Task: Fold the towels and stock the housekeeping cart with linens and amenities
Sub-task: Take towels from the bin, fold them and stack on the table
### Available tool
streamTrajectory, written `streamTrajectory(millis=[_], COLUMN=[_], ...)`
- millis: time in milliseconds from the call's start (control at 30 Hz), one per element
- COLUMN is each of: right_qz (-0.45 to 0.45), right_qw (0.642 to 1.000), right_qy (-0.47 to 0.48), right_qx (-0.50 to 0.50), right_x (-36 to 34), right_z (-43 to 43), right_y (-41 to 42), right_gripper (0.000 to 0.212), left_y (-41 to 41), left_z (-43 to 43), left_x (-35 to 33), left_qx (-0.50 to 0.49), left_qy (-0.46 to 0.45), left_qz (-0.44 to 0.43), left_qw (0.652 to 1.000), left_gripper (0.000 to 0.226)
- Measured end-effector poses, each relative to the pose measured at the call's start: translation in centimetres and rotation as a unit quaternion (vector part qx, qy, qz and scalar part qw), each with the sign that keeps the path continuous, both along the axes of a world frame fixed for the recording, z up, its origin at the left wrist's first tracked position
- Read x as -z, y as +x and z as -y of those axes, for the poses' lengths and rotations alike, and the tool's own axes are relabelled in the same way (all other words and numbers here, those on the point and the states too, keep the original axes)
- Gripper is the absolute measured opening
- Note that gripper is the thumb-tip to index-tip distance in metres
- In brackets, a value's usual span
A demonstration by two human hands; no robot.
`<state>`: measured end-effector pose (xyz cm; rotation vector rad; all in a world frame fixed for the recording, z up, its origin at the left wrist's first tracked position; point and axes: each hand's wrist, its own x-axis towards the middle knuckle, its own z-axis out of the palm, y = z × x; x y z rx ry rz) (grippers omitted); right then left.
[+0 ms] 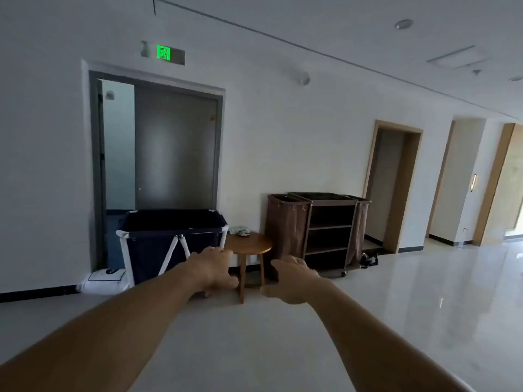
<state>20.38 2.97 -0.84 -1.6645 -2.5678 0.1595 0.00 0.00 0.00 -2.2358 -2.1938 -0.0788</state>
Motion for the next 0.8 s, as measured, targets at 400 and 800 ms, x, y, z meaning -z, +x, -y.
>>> streamTrajectory(millis=[400, 800], right_qz=[-0.015, -0.014], right_qw=[0.999, 0.999], right_qy=[0.027, 0.012], right_qx=[0.027, 0.031], right_x=[-0.2, 0.9], right_z=[-13.7, -32.5], right_y=[-6.6, -5.5], right_gripper=[0.083, 0.083], left_y=[-6.3, -5.8], left_z=[-14.6, -32.9], left_x=[-0.7, 0.1], left_qx=[0.024, 0.015], left_qy=[0.002, -0.012], left_qz=[-0.01, -0.016], left_qw=[1.0, 1.0], left_gripper=[0.074, 0.084])
